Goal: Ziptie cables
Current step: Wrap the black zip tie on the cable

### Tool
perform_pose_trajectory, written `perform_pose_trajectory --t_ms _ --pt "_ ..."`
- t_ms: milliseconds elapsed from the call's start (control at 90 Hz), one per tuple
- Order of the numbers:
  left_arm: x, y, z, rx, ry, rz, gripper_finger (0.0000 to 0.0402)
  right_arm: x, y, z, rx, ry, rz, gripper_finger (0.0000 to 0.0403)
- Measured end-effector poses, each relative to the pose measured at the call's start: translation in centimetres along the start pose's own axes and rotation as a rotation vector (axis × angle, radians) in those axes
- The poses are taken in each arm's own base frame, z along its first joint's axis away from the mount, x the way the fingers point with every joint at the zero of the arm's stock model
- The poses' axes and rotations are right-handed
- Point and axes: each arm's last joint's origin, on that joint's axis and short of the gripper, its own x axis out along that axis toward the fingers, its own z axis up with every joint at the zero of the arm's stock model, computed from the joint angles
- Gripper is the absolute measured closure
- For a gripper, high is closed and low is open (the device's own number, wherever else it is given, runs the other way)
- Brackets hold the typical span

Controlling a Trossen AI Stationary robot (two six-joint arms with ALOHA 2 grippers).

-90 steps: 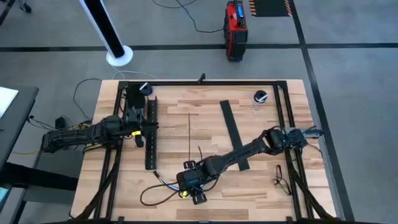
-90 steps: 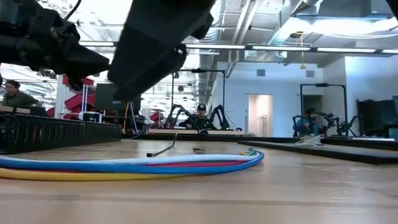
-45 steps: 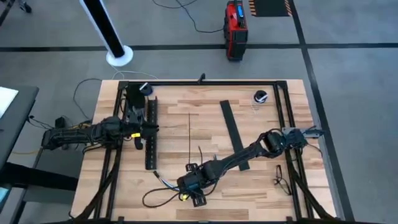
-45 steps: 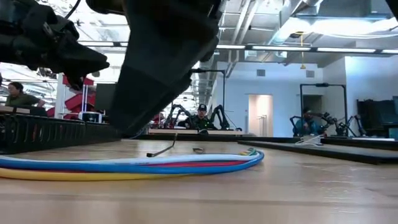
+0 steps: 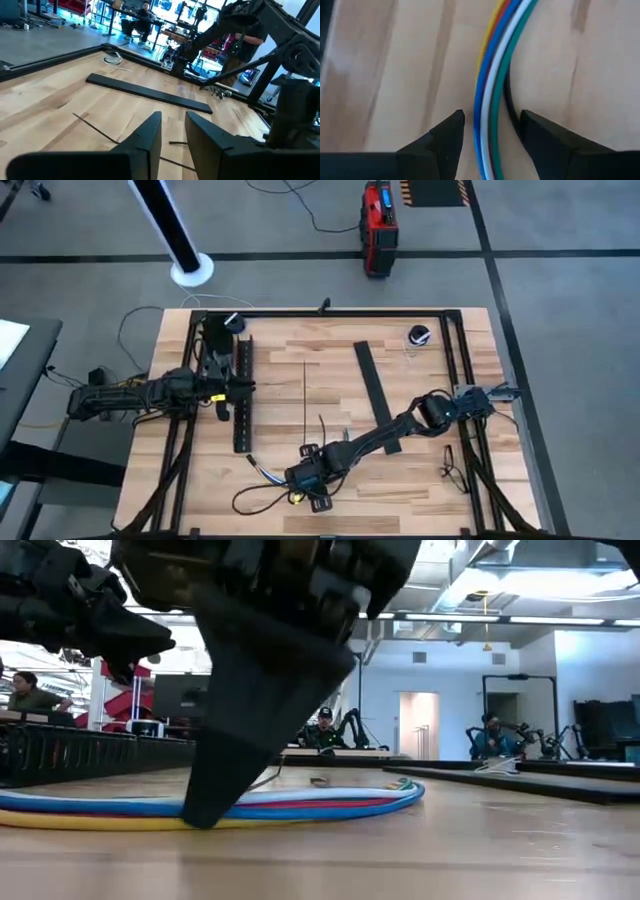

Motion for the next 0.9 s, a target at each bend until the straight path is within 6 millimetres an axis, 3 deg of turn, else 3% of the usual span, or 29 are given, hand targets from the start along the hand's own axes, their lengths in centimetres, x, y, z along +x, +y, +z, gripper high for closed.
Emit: perform_pose_trajectory --t_ms 133,378,678,900 --pt "0.0 0.0 0.0 0.003 0.004 0.001 0.0320 0.1 -0.2 -0.1 0.013 0.008 -0.012 0.0253" --pt "0.0 0.0 0.0 0.003 0.004 0.001 0.0320 0.6 -0.2 -0.3 0.003 0.014 -0.065 0.0390" --pt "0.0 0.0 0.0 0.003 0.005 0.001 0.0320 -0.5 0.5 0.3 -0.011 0.027 -0.066 0.0401" --pt "0.0 0.0 -0.1 0.003 0.005 0.001 0.0320 -2.9 1.1 1.2 -0.016 0.053 -0.062 0.0402"
